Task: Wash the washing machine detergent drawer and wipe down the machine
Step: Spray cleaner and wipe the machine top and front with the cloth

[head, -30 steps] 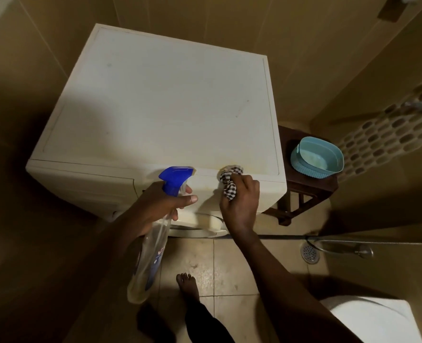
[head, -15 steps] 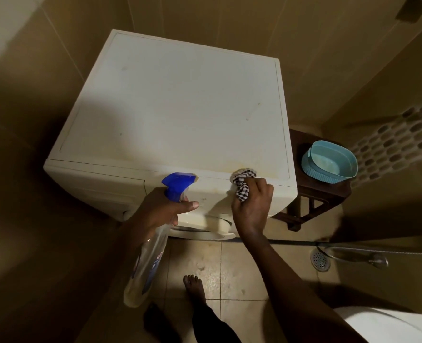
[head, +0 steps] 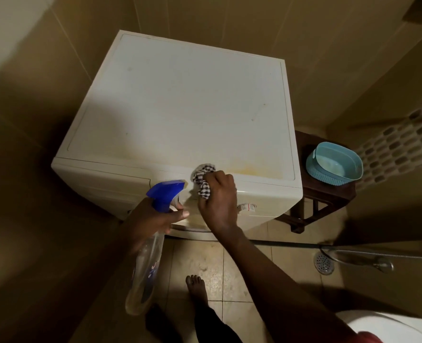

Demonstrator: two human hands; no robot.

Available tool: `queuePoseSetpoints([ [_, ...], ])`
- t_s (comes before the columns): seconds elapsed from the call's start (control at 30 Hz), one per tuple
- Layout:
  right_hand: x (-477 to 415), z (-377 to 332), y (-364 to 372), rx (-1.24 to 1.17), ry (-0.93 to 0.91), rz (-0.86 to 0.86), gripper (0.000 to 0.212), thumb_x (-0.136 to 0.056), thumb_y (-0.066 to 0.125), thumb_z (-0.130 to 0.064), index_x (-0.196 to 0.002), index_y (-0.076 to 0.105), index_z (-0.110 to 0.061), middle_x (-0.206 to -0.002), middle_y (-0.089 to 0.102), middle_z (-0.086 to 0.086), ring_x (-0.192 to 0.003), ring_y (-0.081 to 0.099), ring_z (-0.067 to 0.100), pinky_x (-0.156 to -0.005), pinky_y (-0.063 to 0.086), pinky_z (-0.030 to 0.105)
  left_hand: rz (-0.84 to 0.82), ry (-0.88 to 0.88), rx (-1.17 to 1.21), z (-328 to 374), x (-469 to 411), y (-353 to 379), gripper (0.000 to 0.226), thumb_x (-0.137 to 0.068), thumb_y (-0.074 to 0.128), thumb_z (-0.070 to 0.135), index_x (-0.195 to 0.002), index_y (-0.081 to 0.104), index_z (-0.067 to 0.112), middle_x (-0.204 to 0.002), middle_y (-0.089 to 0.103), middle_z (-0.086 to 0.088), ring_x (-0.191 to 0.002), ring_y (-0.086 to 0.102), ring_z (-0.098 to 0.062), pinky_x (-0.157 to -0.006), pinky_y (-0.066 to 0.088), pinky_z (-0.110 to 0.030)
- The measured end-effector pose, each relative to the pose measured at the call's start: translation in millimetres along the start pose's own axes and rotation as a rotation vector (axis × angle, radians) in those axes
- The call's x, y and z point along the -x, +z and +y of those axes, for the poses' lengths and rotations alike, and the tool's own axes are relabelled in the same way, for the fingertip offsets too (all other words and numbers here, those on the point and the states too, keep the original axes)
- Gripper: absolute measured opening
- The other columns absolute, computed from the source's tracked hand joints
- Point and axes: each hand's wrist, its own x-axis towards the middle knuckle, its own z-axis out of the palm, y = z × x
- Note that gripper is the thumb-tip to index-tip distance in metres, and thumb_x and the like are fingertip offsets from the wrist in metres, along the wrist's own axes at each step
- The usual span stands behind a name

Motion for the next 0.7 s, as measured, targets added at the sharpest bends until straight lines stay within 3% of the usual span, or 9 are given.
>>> queuePoseSetpoints([
  [0.1, 2.3, 35.2, -21.4, 0.017, -0.026, 0.047, 0.031, -0.076, 0.048, -0.017, -0.101, 0.066, -0.013, -0.097, 0.062, 0.007, -0.085, 0.047, 0.019, -0.07, 0.045, 0.035, 0.01, 0.018, 0.017, -6.0, 4.8, -9.6, 0.029, -0.077, 0.079, 0.017, -0.098, 0.065, 0.004, -0.062, 0.064, -0.006, -0.051, 0.058, -0.017, -0.059, 0.053, -0.03],
  [0.2, 11.4, 71.8, -45.2, 0.07, 0.204, 0.192, 0.026, -0.077, 0.06, -0.009, -0.102, 0.065, -0.008, -0.097, 0.062, 0.01, -0.088, 0.05, 0.022, -0.068, 0.05, 0.04, 0.018, 0.027, 0.033, -5.9, 6.1, -15.5, 0.028, -0.077, 0.08, 0.018, -0.097, 0.066, 0.004, -0.06, 0.062, -0.007, -0.051, 0.058, -0.017, -0.06, 0.052, -0.031],
  [0.3, 3.8, 53.2, -30.5, 0.077, 0.333, 0.229, 0.029, -0.073, 0.058, -0.005, -0.101, 0.065, -0.005, -0.098, 0.062, 0.012, -0.089, 0.051, 0.026, -0.07, 0.05, 0.042, 0.046, 0.025, 0.08, -5.0, 7.2, -23.3, 0.03, -0.077, 0.08, 0.019, -0.099, 0.066, 0.003, -0.065, 0.064, -0.008, -0.052, 0.058, -0.016, -0.061, 0.053, -0.031],
  [0.43, -9.7, -17.0, 10.7, -0.015, 0.09, 0.074, 0.032, -0.074, 0.048, -0.021, -0.098, 0.067, -0.013, -0.097, 0.063, 0.006, -0.084, 0.048, 0.021, -0.069, 0.034, 0.028, 0.092, 0.031, 0.095, -2.9, 4.9, -28.4, 0.029, -0.078, 0.079, 0.019, -0.099, 0.066, 0.004, -0.075, 0.068, -0.012, -0.054, 0.059, -0.017, -0.059, 0.053, -0.029],
  [0.57, -2.7, -6.7, 11.6, 0.052, -0.134, -0.077, 0.031, -0.073, 0.048, -0.017, -0.099, 0.064, -0.012, -0.096, 0.059, 0.006, -0.083, 0.047, 0.025, -0.069, 0.034, 0.031, 0.14, 0.037, 0.102, -3.3, 4.0, -31.1, 0.028, -0.079, 0.079, 0.018, -0.099, 0.066, 0.005, -0.076, 0.066, -0.015, -0.054, 0.061, -0.015, -0.053, 0.053, -0.023],
  [0.7, 13.9, 53.9, -23.6, 0.09, 0.033, 0.07, 0.034, -0.069, 0.055, -0.008, -0.102, 0.063, -0.01, -0.098, 0.058, 0.008, -0.086, 0.044, 0.022, -0.069, 0.043, 0.037, 0.169, 0.039, 0.109, -10.7, 5.7, -44.2, 0.028, -0.077, 0.079, 0.018, -0.099, 0.066, 0.008, -0.075, 0.066, -0.016, -0.053, 0.061, -0.017, -0.052, 0.055, -0.021],
])
